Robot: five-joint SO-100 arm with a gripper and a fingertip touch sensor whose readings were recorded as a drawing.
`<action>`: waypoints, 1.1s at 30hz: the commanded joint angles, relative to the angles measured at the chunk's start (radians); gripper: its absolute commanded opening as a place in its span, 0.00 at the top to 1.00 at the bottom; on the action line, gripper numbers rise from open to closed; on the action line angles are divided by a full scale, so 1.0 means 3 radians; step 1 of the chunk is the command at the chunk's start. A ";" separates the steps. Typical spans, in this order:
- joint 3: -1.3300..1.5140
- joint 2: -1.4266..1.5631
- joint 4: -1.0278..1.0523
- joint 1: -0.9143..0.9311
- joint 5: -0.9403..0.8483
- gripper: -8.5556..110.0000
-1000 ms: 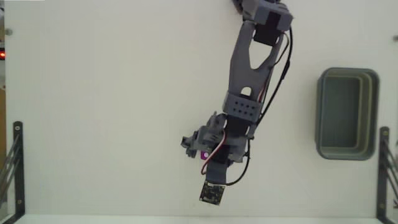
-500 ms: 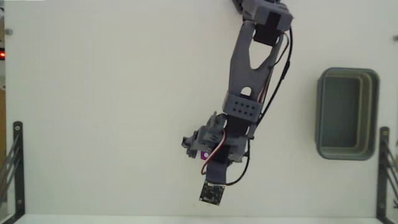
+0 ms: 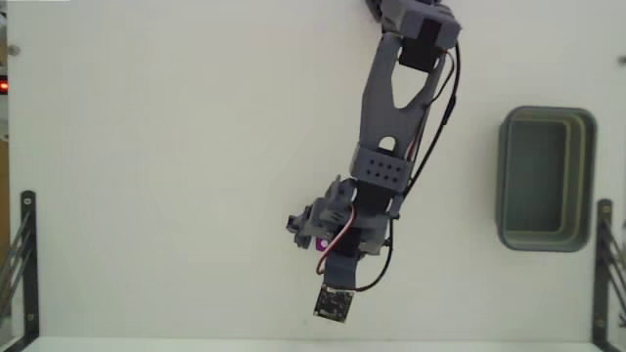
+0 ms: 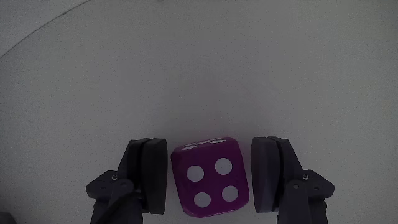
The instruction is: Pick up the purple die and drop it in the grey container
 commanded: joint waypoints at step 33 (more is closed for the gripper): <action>-0.0012 0.0169 -0.0060 0.0078 0.0015 0.32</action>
